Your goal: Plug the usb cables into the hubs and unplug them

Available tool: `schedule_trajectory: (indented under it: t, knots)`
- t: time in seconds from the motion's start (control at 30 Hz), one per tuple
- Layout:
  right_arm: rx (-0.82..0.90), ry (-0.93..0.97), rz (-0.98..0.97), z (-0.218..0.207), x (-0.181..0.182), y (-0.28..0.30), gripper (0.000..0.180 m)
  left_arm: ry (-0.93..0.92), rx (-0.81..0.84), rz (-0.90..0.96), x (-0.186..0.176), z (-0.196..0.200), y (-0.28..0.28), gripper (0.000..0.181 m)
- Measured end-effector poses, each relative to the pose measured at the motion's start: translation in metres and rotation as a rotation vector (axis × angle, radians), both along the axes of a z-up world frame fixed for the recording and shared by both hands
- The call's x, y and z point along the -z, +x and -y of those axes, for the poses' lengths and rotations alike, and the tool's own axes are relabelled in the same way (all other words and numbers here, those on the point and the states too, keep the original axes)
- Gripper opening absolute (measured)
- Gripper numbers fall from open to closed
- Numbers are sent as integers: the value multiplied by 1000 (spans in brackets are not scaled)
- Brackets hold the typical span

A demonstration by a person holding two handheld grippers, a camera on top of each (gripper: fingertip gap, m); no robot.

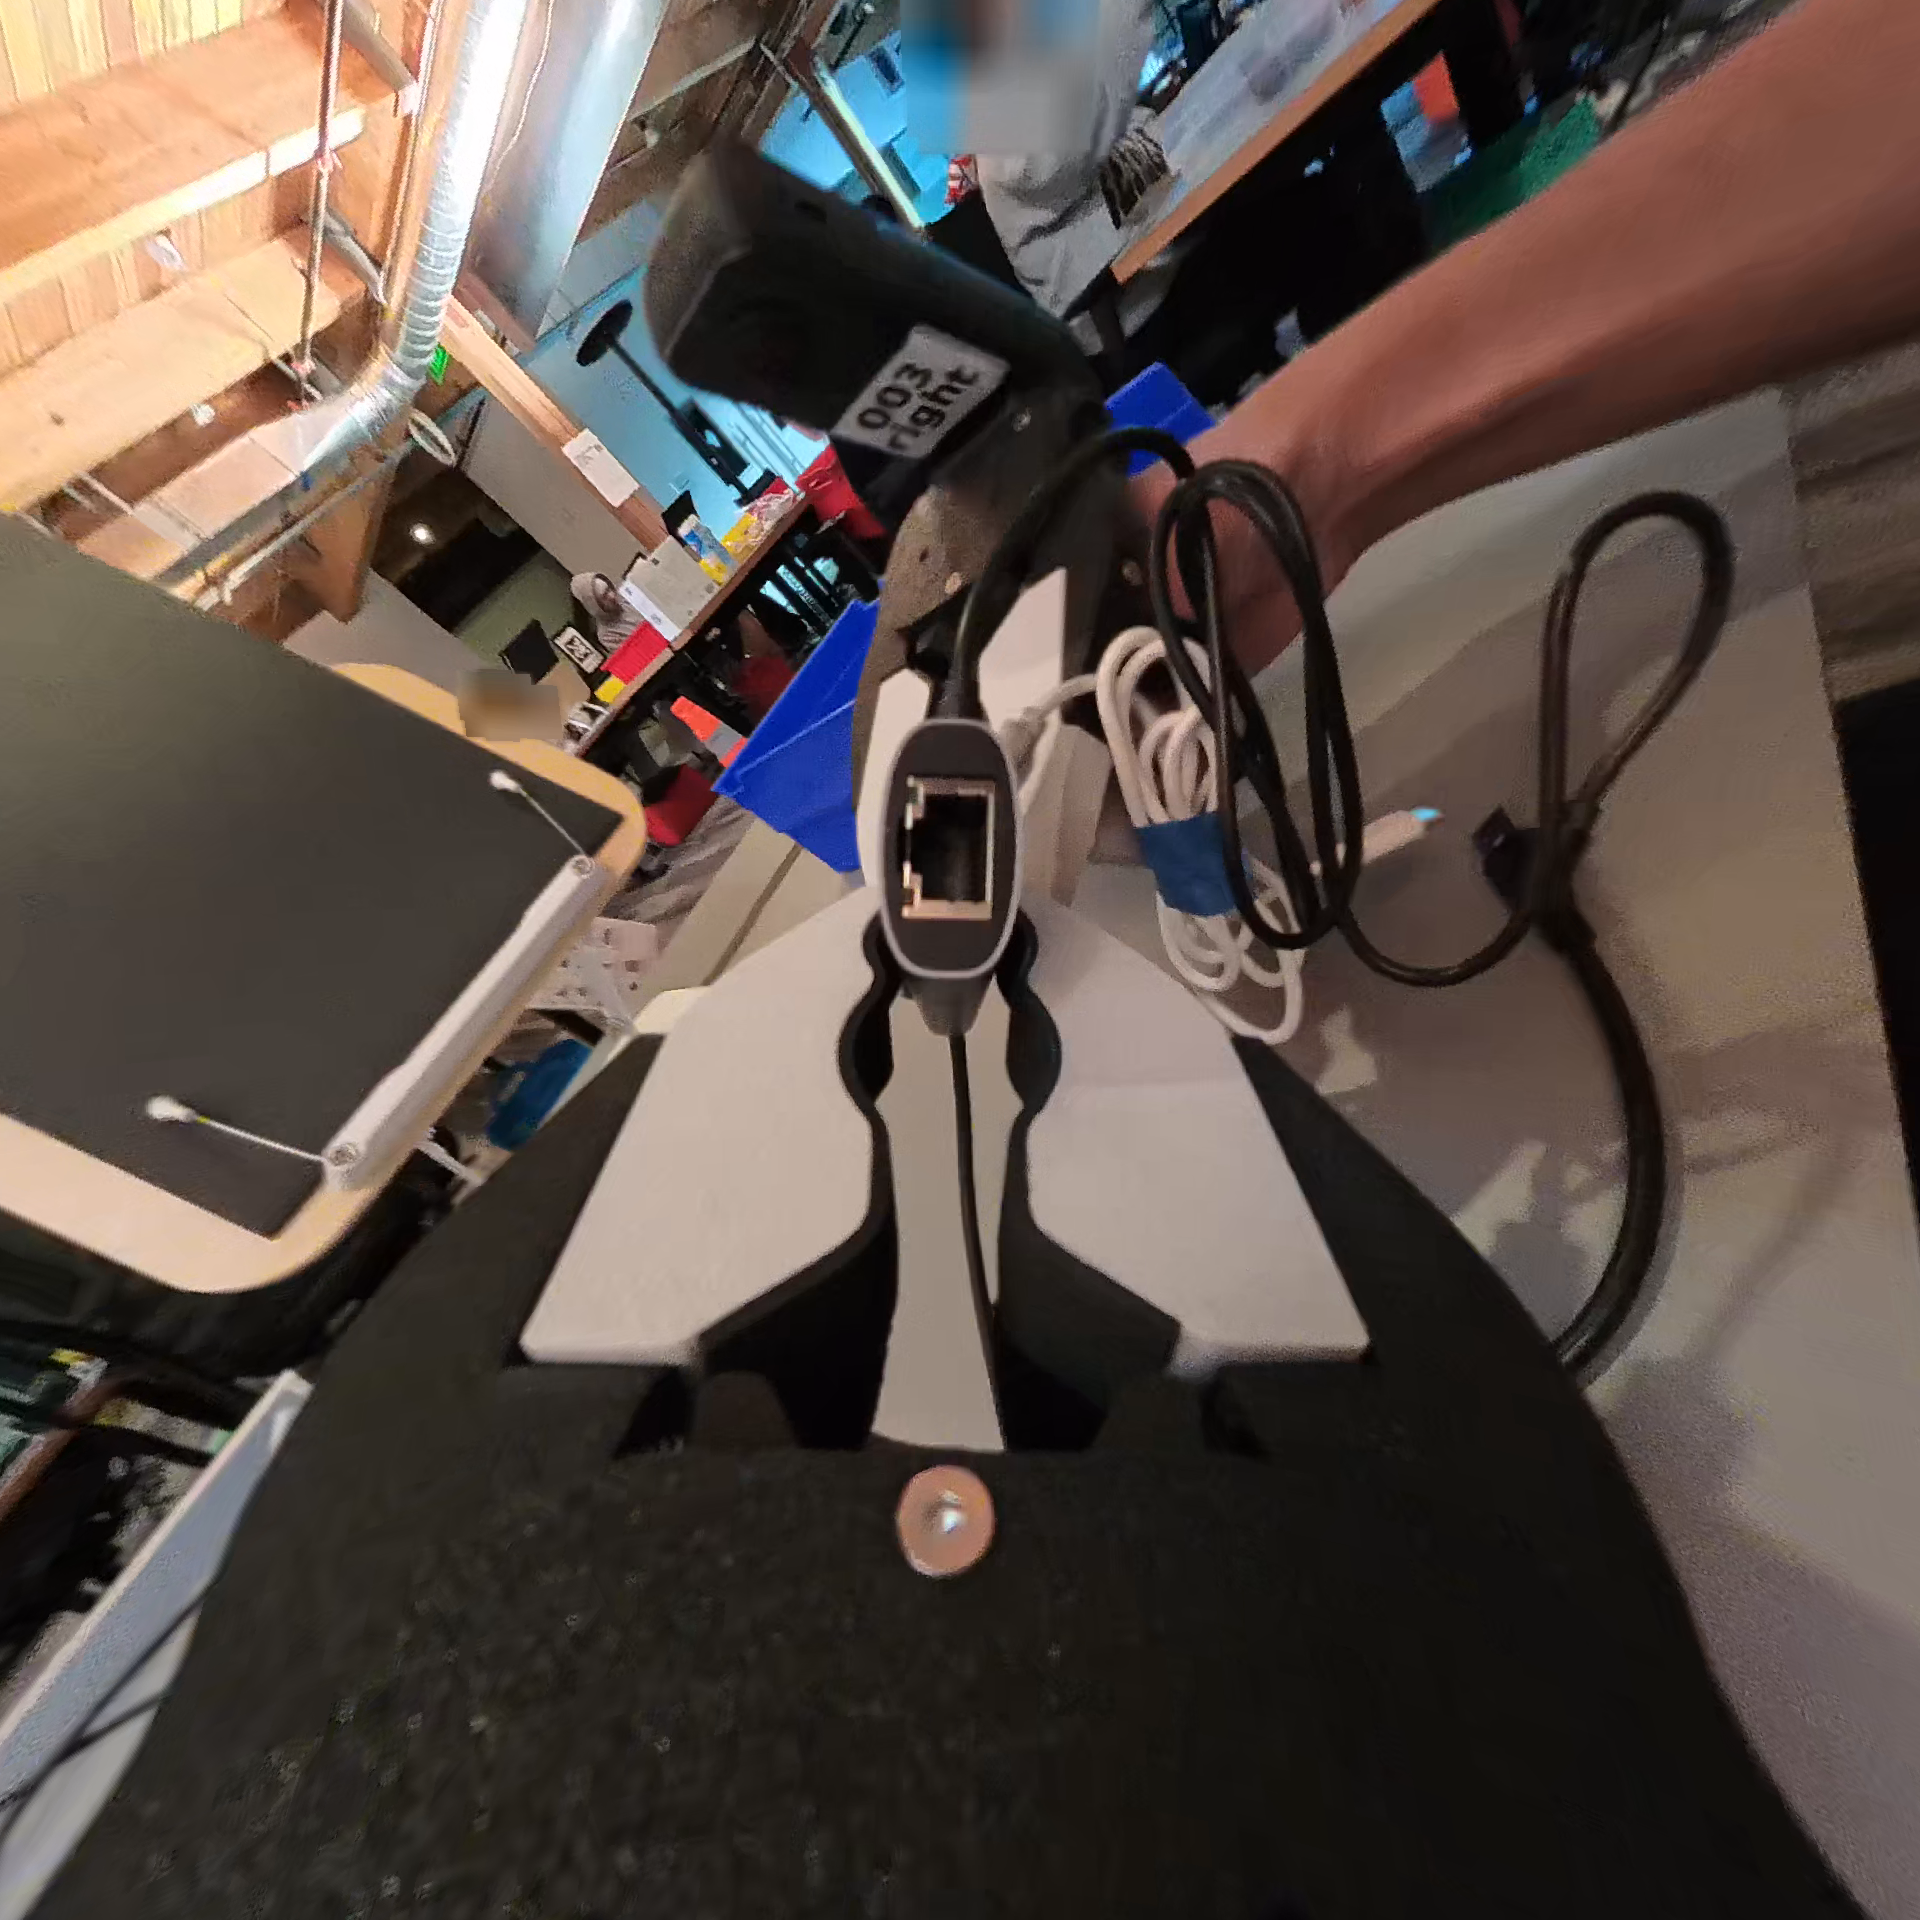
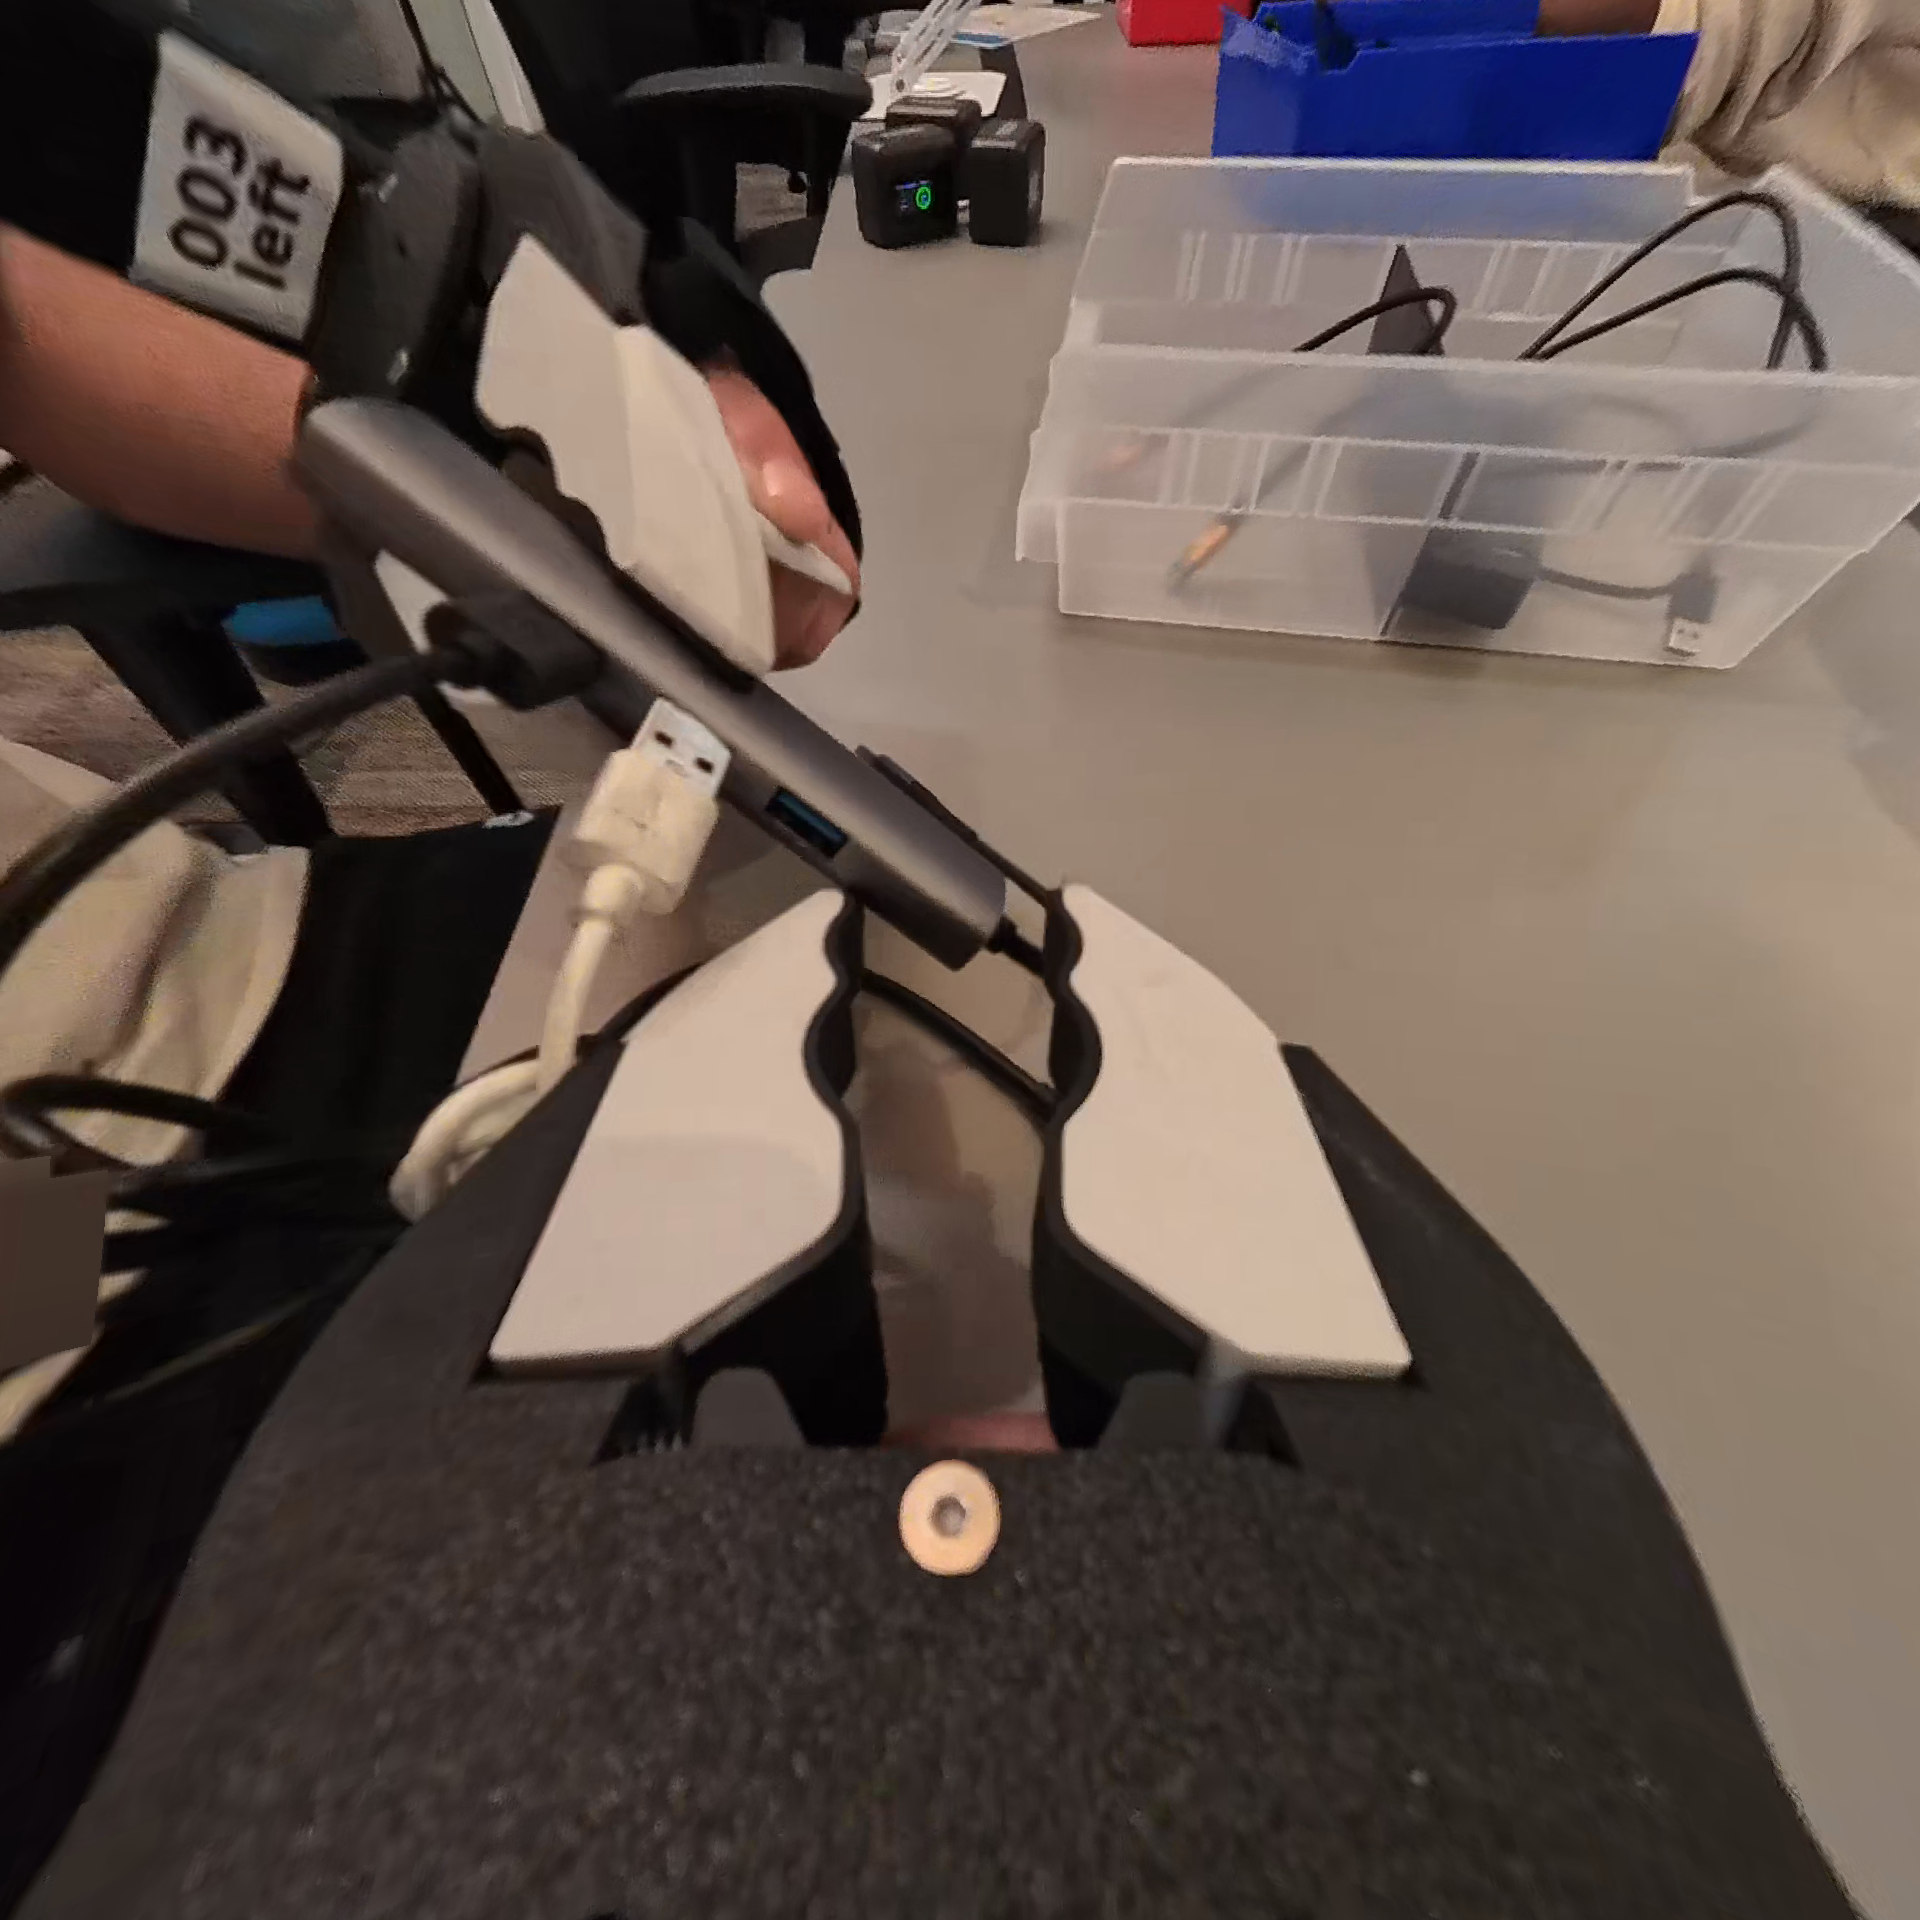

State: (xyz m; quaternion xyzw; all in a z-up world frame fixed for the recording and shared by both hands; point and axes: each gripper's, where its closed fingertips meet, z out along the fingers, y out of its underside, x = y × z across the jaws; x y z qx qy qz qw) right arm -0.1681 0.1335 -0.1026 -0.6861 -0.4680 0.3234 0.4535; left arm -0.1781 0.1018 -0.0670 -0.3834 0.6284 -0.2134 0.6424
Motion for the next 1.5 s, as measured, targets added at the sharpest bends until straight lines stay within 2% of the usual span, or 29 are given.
schedule_trajectory:
  t: [0.17,0.4,0.7,0.8,0.9,1.03,1.1,1.23,1.33,1.4,1.5]
  knots:
    - [-13,29,34,3,2,0,21,-139,50,32,0,-4,-3,17]
    - [11,15,103,1,9,8,19,-166,45,-24,15,-12,-5,17]
    - [97,131,312,-8,8,13,19,-206,-43,-87,28,-25,-1,17]
    - [75,92,269,-4,9,5,19,-230,-7,-44,20,-20,3,18]
    - [84,78,251,-6,14,2,19,-189,-25,-102,23,-23,3,18]
    - [102,73,148,-10,3,2,18,-169,-46,-80,15,-27,1,17]
    - [149,59,134,-16,0,11,14,-88,-94,-101,13,-35,-6,17]
    - [286,2,61,-26,-15,49,31,-43,-198,-61,3,-58,-29,18]
    - [373,-57,-35,-24,-24,71,31,8,-250,-37,-5,-69,-39,17]
    - [379,-108,-26,-14,-14,74,33,10,-235,-31,-5,-68,-40,18]
    - [428,-104,112,-8,8,83,32,8,-194,-37,1,-63,-38,17]
